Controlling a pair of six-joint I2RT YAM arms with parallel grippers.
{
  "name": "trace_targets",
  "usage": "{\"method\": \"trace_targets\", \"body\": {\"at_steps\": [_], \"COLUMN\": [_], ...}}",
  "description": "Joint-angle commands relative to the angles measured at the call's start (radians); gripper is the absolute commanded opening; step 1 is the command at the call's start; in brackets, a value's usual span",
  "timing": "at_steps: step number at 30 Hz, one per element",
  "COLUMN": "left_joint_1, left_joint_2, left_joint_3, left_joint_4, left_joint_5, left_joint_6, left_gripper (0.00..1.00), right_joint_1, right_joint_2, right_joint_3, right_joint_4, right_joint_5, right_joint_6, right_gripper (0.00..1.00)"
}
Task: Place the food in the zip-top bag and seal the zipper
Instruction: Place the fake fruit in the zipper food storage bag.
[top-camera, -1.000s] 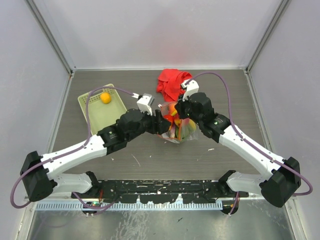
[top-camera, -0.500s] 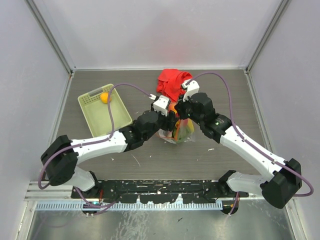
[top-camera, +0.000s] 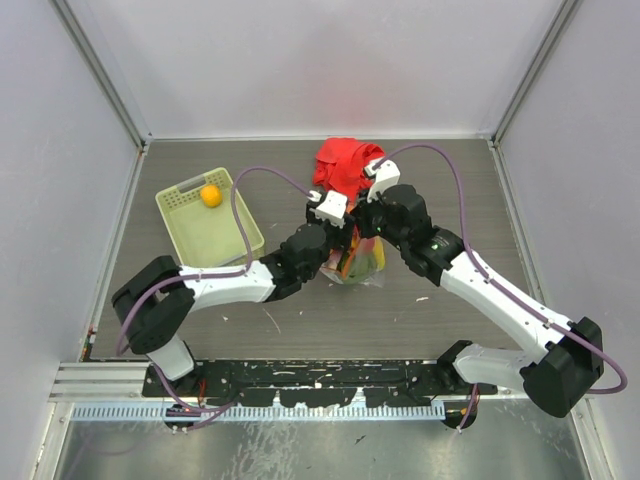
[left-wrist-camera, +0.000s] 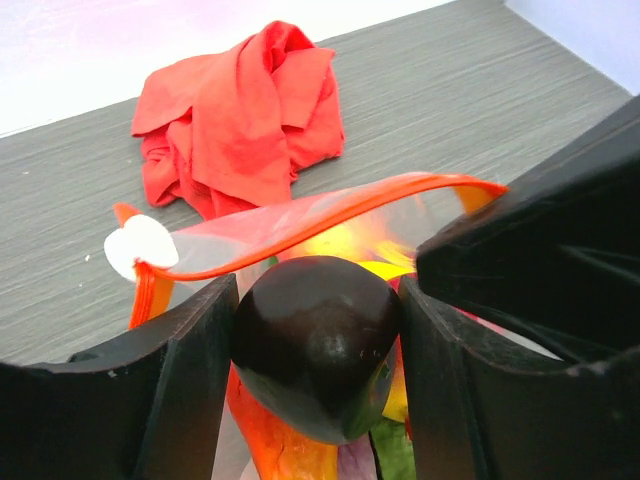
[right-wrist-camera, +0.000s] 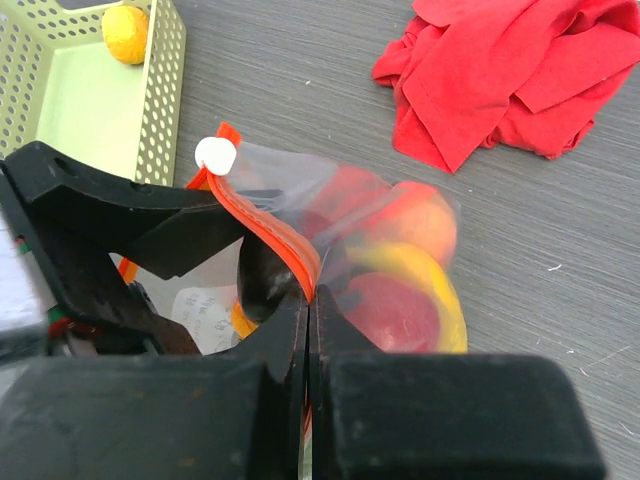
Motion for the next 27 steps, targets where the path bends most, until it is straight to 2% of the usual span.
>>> {"method": "trace_targets", "body": {"at_steps": [1, 6, 10, 18, 22, 27], "left_joint_1": [-0.002, -0.005, -0.009, -0.011, -0.011, -0.01], "left_joint_2": [0.035, 0.022, -0.021, -0.112, -0.167, -0.237], "left_joint_3": [0.059, 0.051, 0.04, 0.032, 0.043, 0.091], "left_joint_4": [0.164, 0.166, 0.116, -0.015, -0.133, -0.379], "left_joint_5": [-0.089, -0.085, -0.071, -0.043, -0.036, -0.025], "left_joint_6": [0.053, 0.045, 0.022, -0.05, -0.103, -0.201], "left_gripper": [0.61, 0.73, 0.79, 0.82, 0.83, 0.85], "right_joint_1": [0.001, 0.001, 0.0, 0.001, 0.001, 0.0], "right_joint_2": [-0.032, -0.037, -0.035, -0.035, -0.034, -0.029], "right_joint_3": [0.03, 0.027, 0.026, 0.026, 0.026, 0.025], "right_joint_4": [0.06, 0.058, 0.06, 0.062, 0.062, 0.064], "right_joint_5": [-0.017, -0.01, -0.009, -0.008, -0.007, -0.005], "right_joint_6": [0.006, 0.005, 0.005, 0.005, 0.004, 0.002], "right_gripper": [0.01, 0.01, 0.01, 0.0, 0.0, 0.0]}}
